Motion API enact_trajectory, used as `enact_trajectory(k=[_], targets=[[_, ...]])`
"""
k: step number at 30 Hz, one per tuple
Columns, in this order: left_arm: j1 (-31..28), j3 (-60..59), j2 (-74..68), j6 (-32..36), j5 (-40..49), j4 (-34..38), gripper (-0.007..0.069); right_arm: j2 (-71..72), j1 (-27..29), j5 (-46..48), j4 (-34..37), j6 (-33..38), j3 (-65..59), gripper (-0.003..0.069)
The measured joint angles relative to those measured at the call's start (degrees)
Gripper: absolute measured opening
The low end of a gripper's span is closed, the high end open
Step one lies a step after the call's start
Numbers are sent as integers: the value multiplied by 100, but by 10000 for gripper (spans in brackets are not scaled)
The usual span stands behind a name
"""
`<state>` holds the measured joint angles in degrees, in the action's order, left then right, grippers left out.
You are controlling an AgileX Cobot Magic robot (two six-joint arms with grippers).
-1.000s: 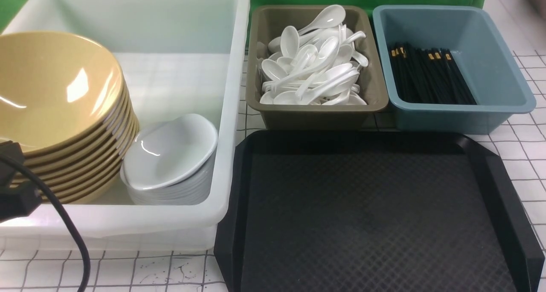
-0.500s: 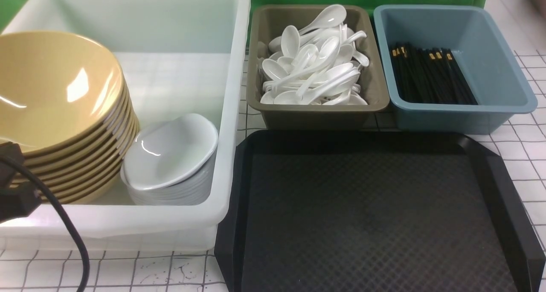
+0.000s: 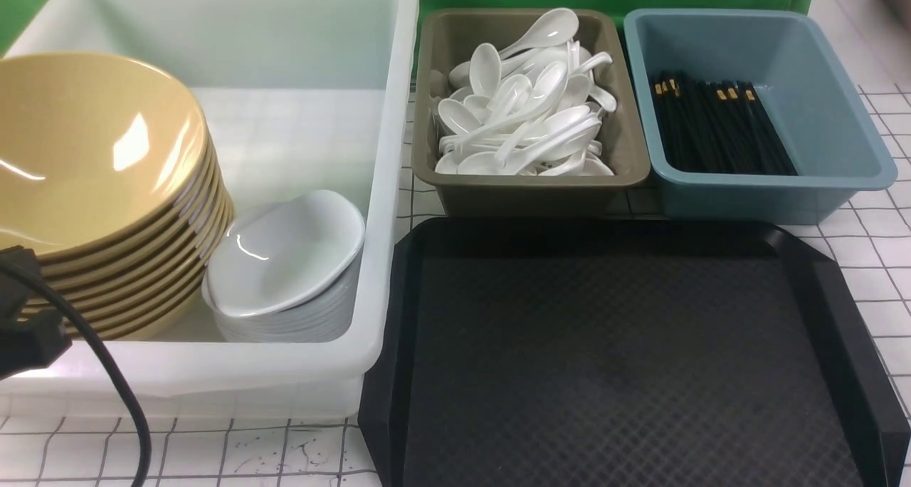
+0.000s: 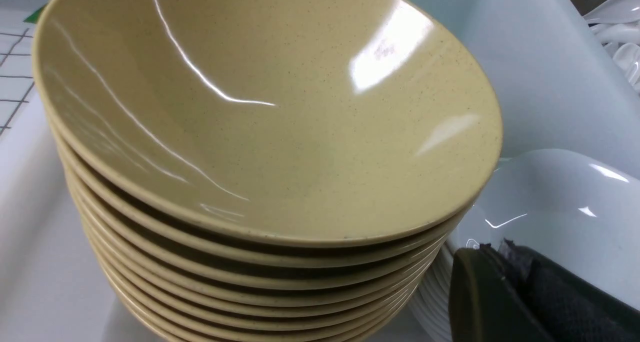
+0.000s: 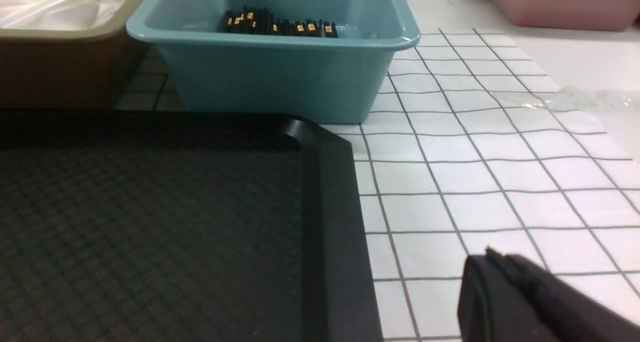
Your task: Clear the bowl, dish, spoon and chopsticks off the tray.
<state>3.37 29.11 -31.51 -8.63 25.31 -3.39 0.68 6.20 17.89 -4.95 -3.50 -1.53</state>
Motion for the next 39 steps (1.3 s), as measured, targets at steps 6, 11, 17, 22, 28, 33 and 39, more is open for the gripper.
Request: enact_trajectory(k=[6,11,17,22,28,33,39], targets=[[0,0,0,0,5,0,-12,0,-392,6,-12,0,0,36],[0,0,0,0,18,0,-12,0,-763,6,-18,6,0,38],[0,0,0,0,18,5,-12,0,-821,6,-18,6,0,42],[0,0,0,0,18,5,-12,0,-825,6,-18,6,0,45],[129,-76,183,0,-1,-2,-12,0,-825,6,-24,6,0,47],[180,-680,1187,0,-14,-80,-12,0,-825,19,-24,6,0,47],[163,-1619,2758,-23,37,-513,-12,0,-825,19,-24,6,0,48]])
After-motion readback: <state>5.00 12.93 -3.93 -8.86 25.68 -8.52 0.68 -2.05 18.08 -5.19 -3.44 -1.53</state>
